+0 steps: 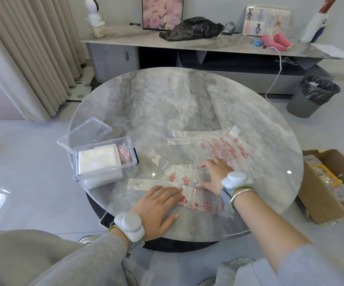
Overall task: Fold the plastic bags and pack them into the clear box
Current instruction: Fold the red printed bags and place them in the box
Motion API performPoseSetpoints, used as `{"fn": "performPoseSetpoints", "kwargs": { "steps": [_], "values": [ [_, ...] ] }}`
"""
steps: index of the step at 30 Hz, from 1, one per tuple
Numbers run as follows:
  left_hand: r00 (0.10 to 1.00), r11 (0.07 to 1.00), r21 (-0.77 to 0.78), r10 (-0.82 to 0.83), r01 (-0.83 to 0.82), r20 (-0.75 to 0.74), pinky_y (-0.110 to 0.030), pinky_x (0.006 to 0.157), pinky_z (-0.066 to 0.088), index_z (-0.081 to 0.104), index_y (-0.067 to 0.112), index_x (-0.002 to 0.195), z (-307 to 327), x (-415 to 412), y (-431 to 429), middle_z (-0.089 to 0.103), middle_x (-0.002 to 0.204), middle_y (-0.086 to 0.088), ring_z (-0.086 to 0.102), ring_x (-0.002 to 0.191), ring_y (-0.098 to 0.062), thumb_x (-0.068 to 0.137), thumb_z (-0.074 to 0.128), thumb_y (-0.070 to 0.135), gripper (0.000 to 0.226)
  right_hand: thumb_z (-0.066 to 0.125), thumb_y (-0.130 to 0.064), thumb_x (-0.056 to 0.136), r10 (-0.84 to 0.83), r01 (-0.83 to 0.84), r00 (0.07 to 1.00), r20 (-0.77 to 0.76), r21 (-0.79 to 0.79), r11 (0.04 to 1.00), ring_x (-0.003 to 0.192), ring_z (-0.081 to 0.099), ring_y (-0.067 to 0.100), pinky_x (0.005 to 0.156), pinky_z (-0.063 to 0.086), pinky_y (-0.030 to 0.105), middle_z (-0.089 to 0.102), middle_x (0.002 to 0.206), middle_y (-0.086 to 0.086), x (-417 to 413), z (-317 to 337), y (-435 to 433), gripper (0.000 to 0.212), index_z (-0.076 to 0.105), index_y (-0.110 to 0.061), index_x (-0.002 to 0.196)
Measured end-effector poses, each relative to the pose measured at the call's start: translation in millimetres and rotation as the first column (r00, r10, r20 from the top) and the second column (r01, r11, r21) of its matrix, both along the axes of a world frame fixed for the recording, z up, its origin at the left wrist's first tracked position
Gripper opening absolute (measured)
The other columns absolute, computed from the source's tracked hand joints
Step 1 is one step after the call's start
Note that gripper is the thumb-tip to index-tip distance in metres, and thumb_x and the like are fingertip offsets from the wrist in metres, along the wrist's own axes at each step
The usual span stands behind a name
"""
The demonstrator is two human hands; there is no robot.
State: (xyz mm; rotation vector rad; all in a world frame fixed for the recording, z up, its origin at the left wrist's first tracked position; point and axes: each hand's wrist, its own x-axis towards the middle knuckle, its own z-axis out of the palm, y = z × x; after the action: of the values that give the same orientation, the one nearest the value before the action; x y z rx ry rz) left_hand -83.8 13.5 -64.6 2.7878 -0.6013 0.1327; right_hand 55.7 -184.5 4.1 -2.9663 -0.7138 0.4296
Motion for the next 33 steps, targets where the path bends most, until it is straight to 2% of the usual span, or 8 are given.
{"fn": "performPoseSetpoints", "kwargs": {
  "steps": [6, 8, 12, 15, 19, 21, 27, 33],
  "values": [
    [1.0, 1.0, 0.013, 0.021, -0.021, 0.012, -0.031, 0.113, 0.026, 0.048, 0.027, 0.138, 2, 0, -1, 0.042, 0.149, 0.01, 0.037, 0.136, -0.014, 0.098, 0.037, 0.047, 0.046, 0.077, -0.062, 0.064, -0.012, -0.001, 0.992, -0.127, -0.105, 0.995, 0.106, 0.051, 0.021, 0.083, 0.043, 0.033, 0.05, 0.12, 0.002, 19, 1, 9, 0.084, 0.042, -0.021, 0.129],
    [1.0, 1.0, 0.012, 0.02, -0.02, 0.003, -0.03, 0.11, 0.027, 0.05, 0.027, 0.135, 4, 1, -2, 0.043, 0.147, 0.01, 0.041, 0.132, -0.014, 0.097, 0.037, 0.045, 0.044, 0.078, -0.063, 0.062, -0.007, -0.009, 0.991, -0.132, -0.12, 0.993, 0.101, 0.051, 0.02, 0.079, 0.043, 0.033, 0.055, 0.11, 0.0, 19, 2, 12, 0.08, 0.046, -0.021, 0.122],
    [1.0, 1.0, 0.003, 0.026, -0.026, 0.006, -0.031, 0.107, 0.03, 0.054, 0.026, 0.13, 6, 2, -2, 0.048, 0.143, 0.009, 0.046, 0.127, -0.015, 0.097, 0.036, 0.044, 0.042, 0.075, -0.068, 0.058, 0.046, -0.048, 0.999, -0.014, -0.168, 0.985, 0.105, 0.04, 0.021, 0.085, 0.038, 0.033, 0.048, 0.11, -0.001, 15, 3, 12, 0.068, 0.051, -0.024, 0.103],
    [1.0, 1.0, 0.008, 0.026, -0.026, 0.003, -0.031, 0.106, 0.031, 0.055, 0.026, 0.13, 6, 2, -2, 0.049, 0.142, 0.008, 0.047, 0.126, -0.016, 0.097, 0.036, 0.045, 0.042, 0.072, -0.069, 0.061, 0.077, -0.08, 0.997, -0.021, -0.217, 0.973, 0.11, 0.041, 0.024, 0.09, 0.039, 0.036, 0.047, 0.115, 0.002, 13, 8, 15, 0.069, 0.05, -0.02, 0.105],
    [1.0, 1.0, 0.014, 0.027, -0.027, 0.005, -0.032, 0.105, 0.031, 0.055, 0.027, 0.129, 7, 1, -2, 0.05, 0.142, 0.009, 0.048, 0.125, -0.015, 0.097, 0.035, 0.045, 0.042, 0.074, -0.052, 0.073, 0.105, -0.113, 0.993, -0.057, -0.164, 0.98, 0.084, 0.05, 0.021, 0.06, 0.035, 0.027, 0.056, 0.101, 0.002, 4, 16, 19, 0.046, 0.044, -0.021, 0.086],
    [1.0, 1.0, 0.011, 0.025, -0.026, 0.008, -0.033, 0.104, 0.034, 0.056, 0.027, 0.128, 8, 1, -3, 0.051, 0.14, 0.008, 0.049, 0.123, -0.016, 0.097, 0.035, 0.044, 0.041, 0.071, -0.044, 0.08, 0.132, -0.139, 0.99, -0.048, -0.162, 0.977, 0.083, 0.048, 0.021, 0.061, 0.032, 0.028, 0.055, 0.105, 0.003, -3, 18, 19, 0.039, 0.043, -0.019, 0.093],
    [0.999, 1.0, 0.026, 0.013, -0.014, 0.042, -0.032, 0.102, 0.039, 0.059, 0.027, 0.124, 10, 2, -3, 0.055, 0.136, 0.008, 0.053, 0.12, -0.015, 0.095, 0.037, 0.04, 0.039, 0.055, -0.032, 0.092, 0.174, -0.163, 0.97, 0.17, -0.08, 0.983, 0.111, 0.046, 0.02, 0.08, 0.041, 0.029, 0.048, 0.12, -0.001, -41, 15, 7, 0.027, 0.047, -0.019, 0.114],
    [0.986, 0.999, -0.039, 0.006, 0.001, 0.168, -0.03, 0.094, 0.042, 0.066, 0.02, 0.109, 10, 2, 2, 0.064, 0.119, 0.004, 0.061, 0.107, -0.018, 0.091, 0.047, 0.027, 0.027, 0.047, -0.029, 0.096, 0.112, -0.128, 0.981, 0.156, 0.096, 0.987, 0.119, 0.041, 0.017, 0.089, 0.044, 0.028, 0.047, 0.126, -0.005, -86, 1, -3, 0.035, 0.049, -0.023, 0.131]
  ]
}}
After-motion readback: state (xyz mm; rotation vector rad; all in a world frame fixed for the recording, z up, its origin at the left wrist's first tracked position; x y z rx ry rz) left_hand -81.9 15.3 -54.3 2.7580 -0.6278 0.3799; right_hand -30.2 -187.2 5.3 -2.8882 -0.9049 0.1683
